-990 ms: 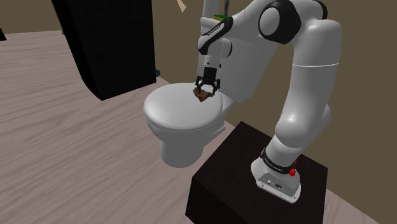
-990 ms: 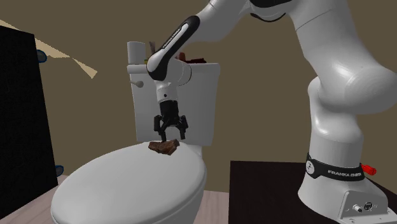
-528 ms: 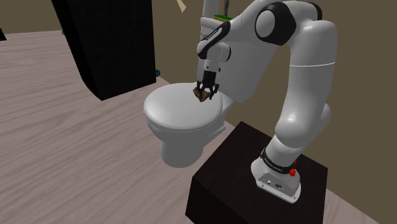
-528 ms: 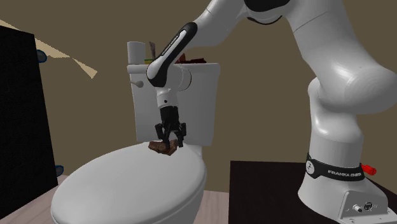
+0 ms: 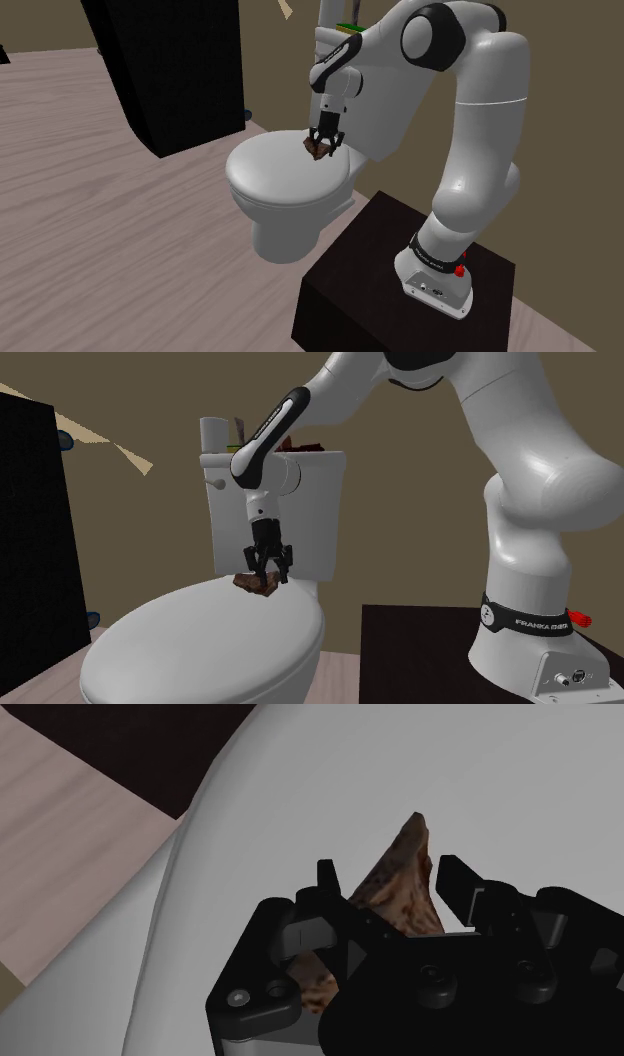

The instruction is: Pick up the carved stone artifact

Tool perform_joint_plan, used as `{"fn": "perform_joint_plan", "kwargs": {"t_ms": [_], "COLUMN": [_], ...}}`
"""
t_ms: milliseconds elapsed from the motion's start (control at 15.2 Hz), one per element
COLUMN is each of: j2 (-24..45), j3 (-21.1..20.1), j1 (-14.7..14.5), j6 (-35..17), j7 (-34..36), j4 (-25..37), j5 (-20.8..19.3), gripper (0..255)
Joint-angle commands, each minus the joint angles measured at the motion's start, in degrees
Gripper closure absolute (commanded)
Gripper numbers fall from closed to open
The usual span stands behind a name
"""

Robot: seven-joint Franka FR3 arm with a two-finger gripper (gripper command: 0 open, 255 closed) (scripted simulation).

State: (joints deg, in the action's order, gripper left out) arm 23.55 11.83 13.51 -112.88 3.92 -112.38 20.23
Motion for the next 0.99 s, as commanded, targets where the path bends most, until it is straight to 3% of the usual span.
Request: {"fn": "perform_joint_plan", "kwargs": {"t_ms": [0, 924], "j2": [-0.4, -6.8], "j3": [0.1, 0.9], "j1": [0.0, -0.4], "j6": [0.4, 8.7], "j7": [0.3, 3.2], "j4": [0.2, 2.7], "j5": [-0.2, -2.5], "gripper": [255, 255]}}
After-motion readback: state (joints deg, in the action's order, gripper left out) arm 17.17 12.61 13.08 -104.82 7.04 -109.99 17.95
